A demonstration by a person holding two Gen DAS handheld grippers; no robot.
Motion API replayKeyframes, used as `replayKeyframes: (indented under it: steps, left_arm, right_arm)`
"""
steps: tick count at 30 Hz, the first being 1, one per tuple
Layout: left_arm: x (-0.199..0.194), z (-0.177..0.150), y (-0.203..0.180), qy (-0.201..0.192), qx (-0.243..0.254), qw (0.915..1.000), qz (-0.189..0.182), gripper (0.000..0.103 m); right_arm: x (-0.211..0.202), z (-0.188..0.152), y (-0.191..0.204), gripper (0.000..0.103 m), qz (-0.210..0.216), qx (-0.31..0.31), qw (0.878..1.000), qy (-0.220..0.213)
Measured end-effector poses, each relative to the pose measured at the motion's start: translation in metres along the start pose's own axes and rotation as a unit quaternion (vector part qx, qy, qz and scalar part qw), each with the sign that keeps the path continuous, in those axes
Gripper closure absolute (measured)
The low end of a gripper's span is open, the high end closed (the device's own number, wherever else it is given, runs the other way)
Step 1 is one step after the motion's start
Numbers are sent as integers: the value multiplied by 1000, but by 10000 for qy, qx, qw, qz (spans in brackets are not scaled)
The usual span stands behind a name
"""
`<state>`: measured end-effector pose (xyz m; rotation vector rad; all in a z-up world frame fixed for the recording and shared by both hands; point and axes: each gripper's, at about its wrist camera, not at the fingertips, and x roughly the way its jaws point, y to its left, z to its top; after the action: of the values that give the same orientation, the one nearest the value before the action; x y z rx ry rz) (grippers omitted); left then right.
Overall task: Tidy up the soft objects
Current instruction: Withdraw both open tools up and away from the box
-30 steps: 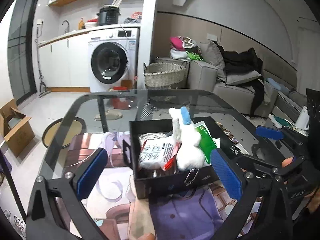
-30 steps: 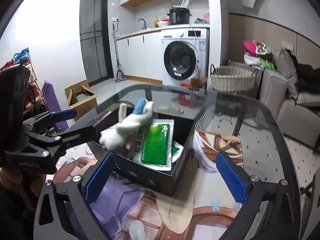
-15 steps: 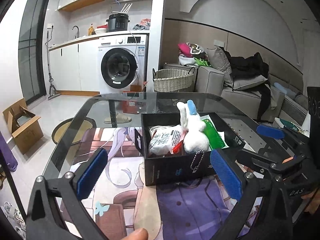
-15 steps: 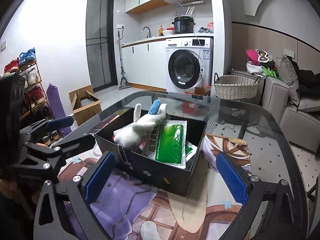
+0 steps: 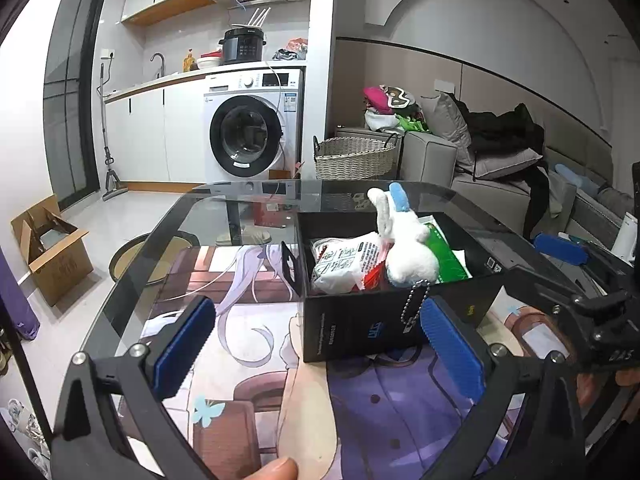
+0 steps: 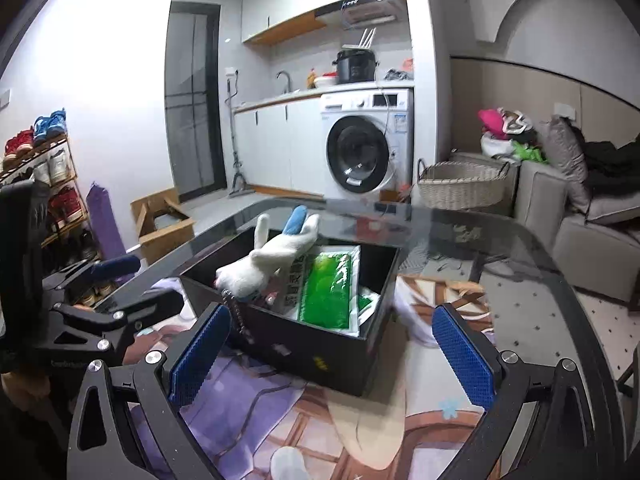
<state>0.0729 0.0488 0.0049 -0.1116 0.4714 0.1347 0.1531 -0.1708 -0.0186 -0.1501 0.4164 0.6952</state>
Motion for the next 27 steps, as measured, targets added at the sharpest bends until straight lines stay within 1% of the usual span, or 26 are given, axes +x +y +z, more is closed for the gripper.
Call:
replayKeyframes:
  steps: [2,6,19,27]
  left_arm:
    - [1,0,0,1,-3,10000,14,0]
    - [0,-2,0,-32,-3,10000,0,0]
    - [-1,-2,-2,-55,33,9999,117,0]
    - [-2,-2,-2,-75,37,9999,127,0]
  right_arm:
    - [3,1,-1,1,72,37,10000,52]
    - [5,-3,-1,1,82,-7,9999,78]
    - [-1,-7,0,1,40,-45,9999,-127]
    - [-1,-7,1,1,14,-77,9999,-134]
